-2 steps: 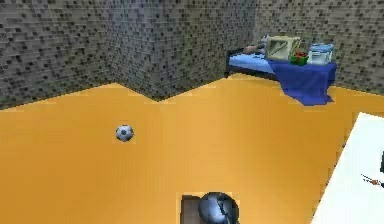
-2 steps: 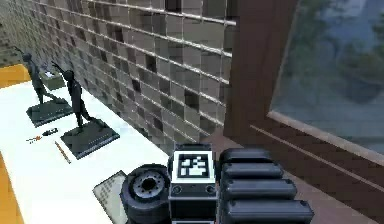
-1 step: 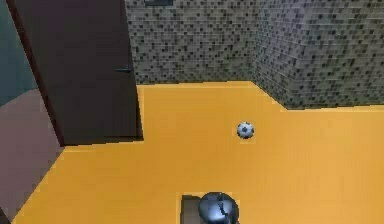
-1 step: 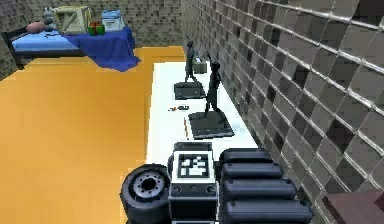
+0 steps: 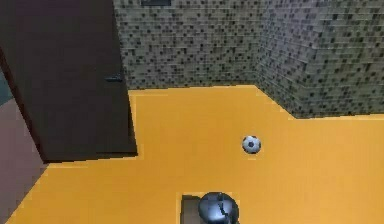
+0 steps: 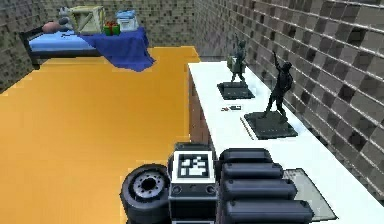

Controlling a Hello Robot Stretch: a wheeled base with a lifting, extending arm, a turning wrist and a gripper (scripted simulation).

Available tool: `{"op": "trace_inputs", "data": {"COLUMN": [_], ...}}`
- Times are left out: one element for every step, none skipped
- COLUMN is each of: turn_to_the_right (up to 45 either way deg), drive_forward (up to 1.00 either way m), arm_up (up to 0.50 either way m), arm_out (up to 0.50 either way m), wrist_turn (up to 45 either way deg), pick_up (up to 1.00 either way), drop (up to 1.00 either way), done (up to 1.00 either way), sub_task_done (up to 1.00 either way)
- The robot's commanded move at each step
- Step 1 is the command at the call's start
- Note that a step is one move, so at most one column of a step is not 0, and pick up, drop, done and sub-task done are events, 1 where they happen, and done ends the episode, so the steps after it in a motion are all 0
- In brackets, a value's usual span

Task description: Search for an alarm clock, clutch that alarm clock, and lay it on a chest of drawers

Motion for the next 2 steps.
{"op": "trace_inputs", "data": {"turn_to_the_right": [9.0,0.0], "drive_forward": [0.0,0.0], "arm_up": [0.0,0.0], "arm_out": [0.0,0.48], "wrist_turn": [0.0,0.0], "pick_up": [0.0,0.0], "drop": [0.0,0.0], "done": [0.0,0.0], "sub_task_done": [0.0,0.0]}}
